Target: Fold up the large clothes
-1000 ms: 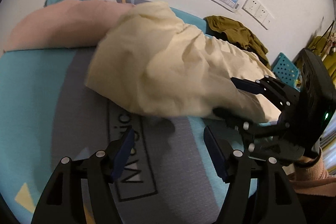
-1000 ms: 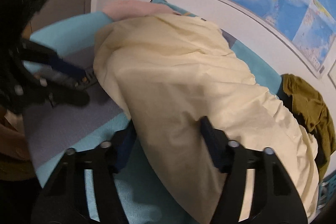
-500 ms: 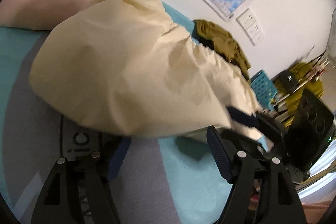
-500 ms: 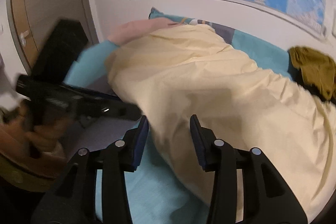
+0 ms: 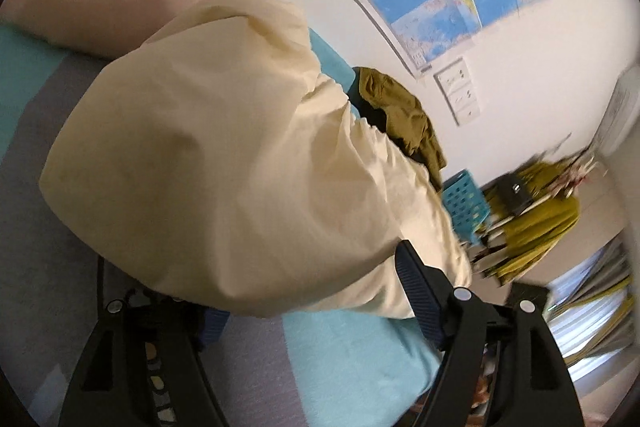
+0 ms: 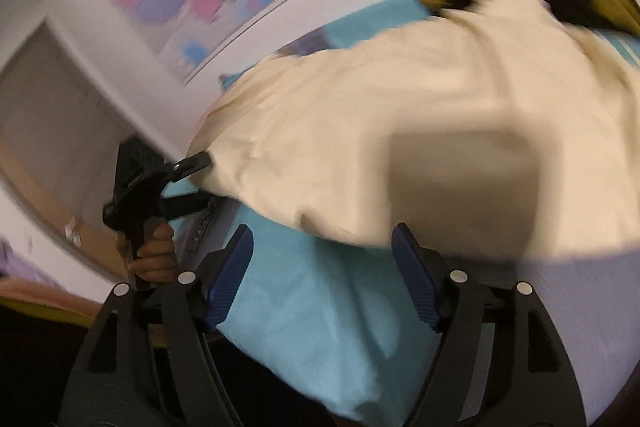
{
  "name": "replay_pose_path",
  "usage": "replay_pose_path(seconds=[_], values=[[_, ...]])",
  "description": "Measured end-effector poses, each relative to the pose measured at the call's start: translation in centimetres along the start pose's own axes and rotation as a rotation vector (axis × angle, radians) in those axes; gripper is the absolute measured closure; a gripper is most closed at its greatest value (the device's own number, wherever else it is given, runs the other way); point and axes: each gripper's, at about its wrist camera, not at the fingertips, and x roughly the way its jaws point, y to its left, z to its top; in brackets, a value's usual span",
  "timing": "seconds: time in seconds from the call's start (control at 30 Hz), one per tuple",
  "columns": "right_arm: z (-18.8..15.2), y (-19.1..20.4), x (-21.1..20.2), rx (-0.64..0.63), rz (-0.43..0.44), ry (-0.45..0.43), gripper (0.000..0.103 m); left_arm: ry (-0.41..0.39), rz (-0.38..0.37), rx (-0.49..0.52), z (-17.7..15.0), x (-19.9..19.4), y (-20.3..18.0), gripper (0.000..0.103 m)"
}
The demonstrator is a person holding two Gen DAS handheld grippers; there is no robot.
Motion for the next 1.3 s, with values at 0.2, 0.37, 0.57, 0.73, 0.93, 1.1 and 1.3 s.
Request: replay_pose_path(seconds=[0.2,0.37,0.57,0.73,0.93,1.1,1.3], values=[[-1.7,-4.1,-3.4,0.207,-0.053,-0.077,0.026,0.027,0.096,0.067,0.1,1.2,-1.3,0.030],[-2.2,-5.8,-4.0,0.295,-0.093,-0.093,0.026,0.036,0.123,0.069,0.4,1.9,-1.5,0.030],[-1.5,-6.4,-3.9,0.323,-0.113,-0.141,0.023,0.035,0.157,0.091,0.4,2.2,-1.8,0.030],[-0.8,-6.3,-3.2,0.312,-0.132,-0.155,0.015,0.053,0.198,0.124,0.6,2.6,-2.4,0.030],[0.5,-6.4,-2.0,0.308,-0.152,-0.176,0.012,0.055,0.230,0.143,0.6,3.0,-2.8,0.030],[1.7,-6.7,-0.9,0.336,-0.160,-0.204,0.012,0.054,0.254,0.163,0.5,3.3,-3.1,0.030],[3.2,-6.7,0.5,0.335,-0.165,-0.204,0.009,0.054,0.262,0.173,0.6,3.3,-3.0,0.030]])
